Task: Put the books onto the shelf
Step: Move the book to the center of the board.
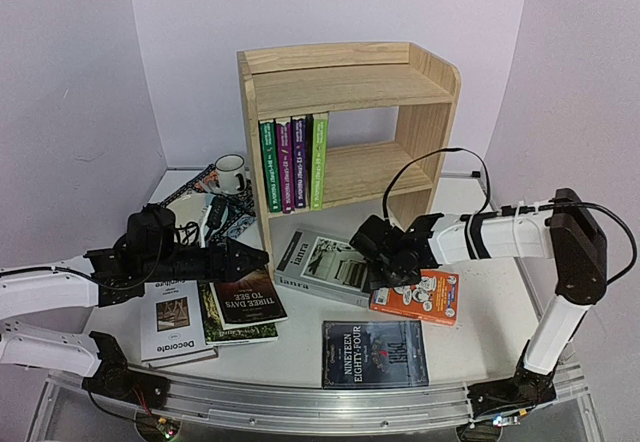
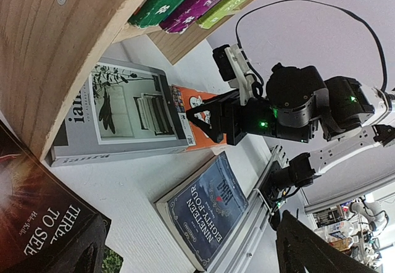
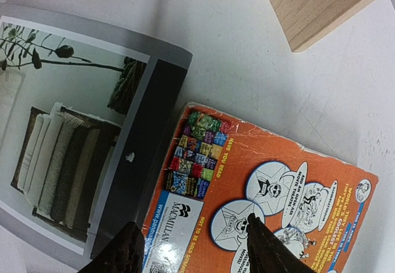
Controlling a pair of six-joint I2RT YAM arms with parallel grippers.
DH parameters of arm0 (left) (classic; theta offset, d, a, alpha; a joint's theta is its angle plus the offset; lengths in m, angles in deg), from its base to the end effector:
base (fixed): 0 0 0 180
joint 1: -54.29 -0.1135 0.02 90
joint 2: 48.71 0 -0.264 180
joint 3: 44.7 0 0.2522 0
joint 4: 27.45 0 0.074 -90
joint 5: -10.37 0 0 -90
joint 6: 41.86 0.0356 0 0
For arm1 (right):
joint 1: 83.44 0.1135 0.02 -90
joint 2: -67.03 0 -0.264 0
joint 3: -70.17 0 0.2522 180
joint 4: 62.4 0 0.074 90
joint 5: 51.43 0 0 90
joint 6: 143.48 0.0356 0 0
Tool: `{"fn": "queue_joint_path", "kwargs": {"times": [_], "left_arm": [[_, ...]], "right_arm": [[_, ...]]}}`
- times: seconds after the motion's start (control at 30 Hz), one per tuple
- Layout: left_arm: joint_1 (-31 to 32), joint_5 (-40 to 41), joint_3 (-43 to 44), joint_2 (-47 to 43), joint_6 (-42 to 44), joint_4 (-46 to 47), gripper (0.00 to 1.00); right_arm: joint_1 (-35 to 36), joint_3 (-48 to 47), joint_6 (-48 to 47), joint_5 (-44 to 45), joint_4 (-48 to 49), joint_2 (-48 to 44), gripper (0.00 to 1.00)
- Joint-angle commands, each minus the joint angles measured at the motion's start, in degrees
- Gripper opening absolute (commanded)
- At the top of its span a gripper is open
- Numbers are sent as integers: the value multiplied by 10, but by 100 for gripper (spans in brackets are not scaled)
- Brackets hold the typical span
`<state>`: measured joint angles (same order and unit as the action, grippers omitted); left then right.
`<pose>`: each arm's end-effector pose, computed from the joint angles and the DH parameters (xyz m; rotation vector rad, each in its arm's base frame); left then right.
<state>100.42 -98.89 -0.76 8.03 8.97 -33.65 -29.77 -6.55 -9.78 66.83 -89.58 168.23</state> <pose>0.1460 -0.1688 0.2433 0.3813 2.0812 -1.2773 0.2305 0.2850 0.1853 0.0007 2.3441 0.2217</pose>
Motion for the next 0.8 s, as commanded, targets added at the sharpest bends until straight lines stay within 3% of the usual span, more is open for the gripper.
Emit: {"fn": "queue_joint_path", "kwargs": {"times": [0.0, 0.47, 0.77], "left_arm": [[1, 0, -4, -10, 9, 20, 97], [1, -1, -9, -22, 11, 18, 97], [1, -3, -4, -16, 13, 17, 97]], "right_arm": [[-1, -4, 14, 8, -13, 25, 58], [-1, -7, 16, -33, 21, 71, 58], [-2, 18, 30, -57, 59, 44, 58]]}}
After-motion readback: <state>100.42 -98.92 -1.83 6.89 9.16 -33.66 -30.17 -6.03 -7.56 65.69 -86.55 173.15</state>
